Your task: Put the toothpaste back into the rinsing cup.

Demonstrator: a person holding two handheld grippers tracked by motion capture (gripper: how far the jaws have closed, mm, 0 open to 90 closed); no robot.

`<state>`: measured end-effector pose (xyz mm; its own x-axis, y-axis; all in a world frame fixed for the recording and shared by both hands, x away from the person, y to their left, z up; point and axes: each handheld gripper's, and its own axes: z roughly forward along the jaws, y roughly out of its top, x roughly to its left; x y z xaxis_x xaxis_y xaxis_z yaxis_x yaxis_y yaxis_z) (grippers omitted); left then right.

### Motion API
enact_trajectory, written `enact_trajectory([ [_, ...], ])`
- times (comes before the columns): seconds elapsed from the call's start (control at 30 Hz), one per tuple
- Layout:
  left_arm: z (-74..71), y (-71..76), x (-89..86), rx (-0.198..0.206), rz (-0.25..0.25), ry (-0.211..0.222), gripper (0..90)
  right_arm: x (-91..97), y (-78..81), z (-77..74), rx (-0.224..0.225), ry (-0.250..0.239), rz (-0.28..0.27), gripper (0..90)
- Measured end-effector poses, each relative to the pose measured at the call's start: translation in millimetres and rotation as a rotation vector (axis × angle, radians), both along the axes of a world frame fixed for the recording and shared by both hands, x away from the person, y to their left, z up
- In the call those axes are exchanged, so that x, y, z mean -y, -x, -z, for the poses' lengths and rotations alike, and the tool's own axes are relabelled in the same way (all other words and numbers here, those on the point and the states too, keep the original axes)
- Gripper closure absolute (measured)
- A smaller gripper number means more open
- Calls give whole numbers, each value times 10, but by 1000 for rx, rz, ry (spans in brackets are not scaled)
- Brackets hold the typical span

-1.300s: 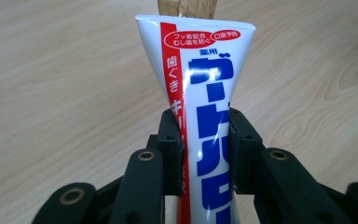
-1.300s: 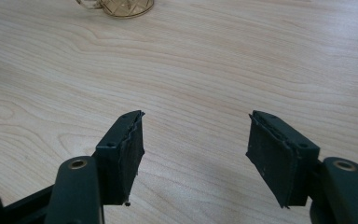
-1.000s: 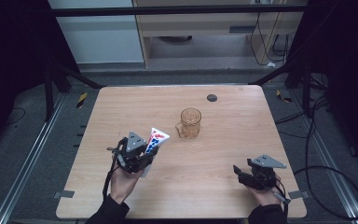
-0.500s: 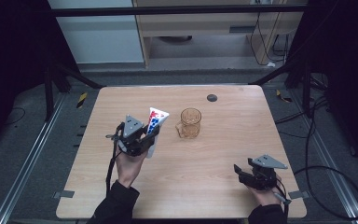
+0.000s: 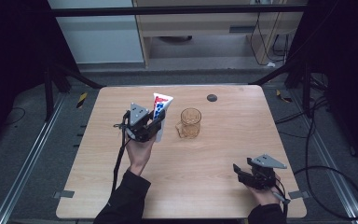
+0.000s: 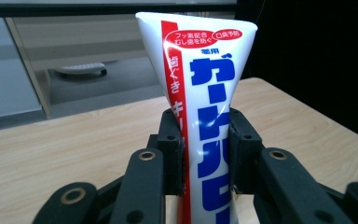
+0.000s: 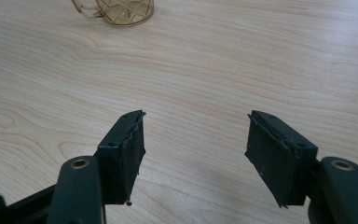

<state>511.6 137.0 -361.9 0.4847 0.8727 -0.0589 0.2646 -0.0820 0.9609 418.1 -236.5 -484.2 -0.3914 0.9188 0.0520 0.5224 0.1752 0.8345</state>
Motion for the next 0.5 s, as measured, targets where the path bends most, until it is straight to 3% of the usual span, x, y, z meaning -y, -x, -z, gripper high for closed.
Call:
enact_trajectory([
  [0.17, -29, -111, 30, 9, -8, 43, 698, -13, -8, 7, 3, 3, -3, 366],
  [0.5, -116, -274, 150, 58, -30, 63, 698, 3, -9, 4, -2, -7, 2, 367],
])
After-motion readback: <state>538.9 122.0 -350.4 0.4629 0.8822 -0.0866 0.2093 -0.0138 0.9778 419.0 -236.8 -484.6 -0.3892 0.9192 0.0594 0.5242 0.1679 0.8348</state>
